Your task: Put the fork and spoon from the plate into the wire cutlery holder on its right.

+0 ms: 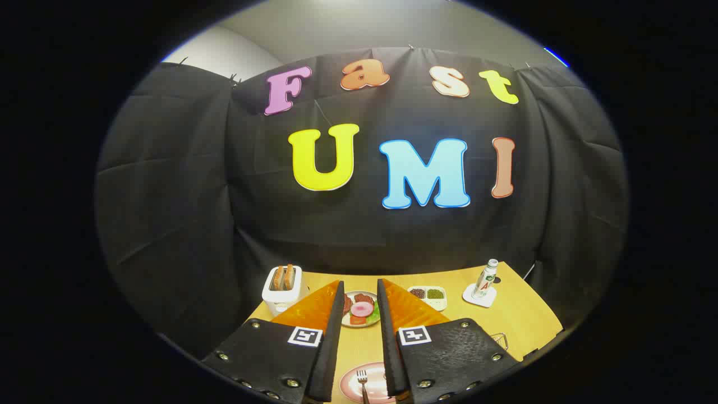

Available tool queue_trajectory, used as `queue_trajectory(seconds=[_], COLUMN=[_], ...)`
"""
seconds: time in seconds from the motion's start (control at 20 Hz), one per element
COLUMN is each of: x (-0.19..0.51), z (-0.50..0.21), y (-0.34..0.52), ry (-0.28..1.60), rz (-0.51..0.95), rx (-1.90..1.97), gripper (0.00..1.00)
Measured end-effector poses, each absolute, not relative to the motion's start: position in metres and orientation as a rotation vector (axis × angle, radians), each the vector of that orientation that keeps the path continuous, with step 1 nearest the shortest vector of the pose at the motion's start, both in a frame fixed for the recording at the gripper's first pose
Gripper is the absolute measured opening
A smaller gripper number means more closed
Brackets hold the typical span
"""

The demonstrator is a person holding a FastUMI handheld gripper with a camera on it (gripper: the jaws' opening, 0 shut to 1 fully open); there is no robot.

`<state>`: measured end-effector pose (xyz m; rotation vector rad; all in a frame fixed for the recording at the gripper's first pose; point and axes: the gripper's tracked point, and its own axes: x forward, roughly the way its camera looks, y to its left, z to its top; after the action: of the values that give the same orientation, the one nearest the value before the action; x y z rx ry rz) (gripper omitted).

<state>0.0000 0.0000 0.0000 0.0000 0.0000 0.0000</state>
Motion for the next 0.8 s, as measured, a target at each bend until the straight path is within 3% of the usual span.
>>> queue_trajectory(seconds=[0.8], x=[0.024], z=[-0.098], y=[-0.032], ry=[0.292], rz=[-0.089], rx=[0.001], gripper=[0.36])
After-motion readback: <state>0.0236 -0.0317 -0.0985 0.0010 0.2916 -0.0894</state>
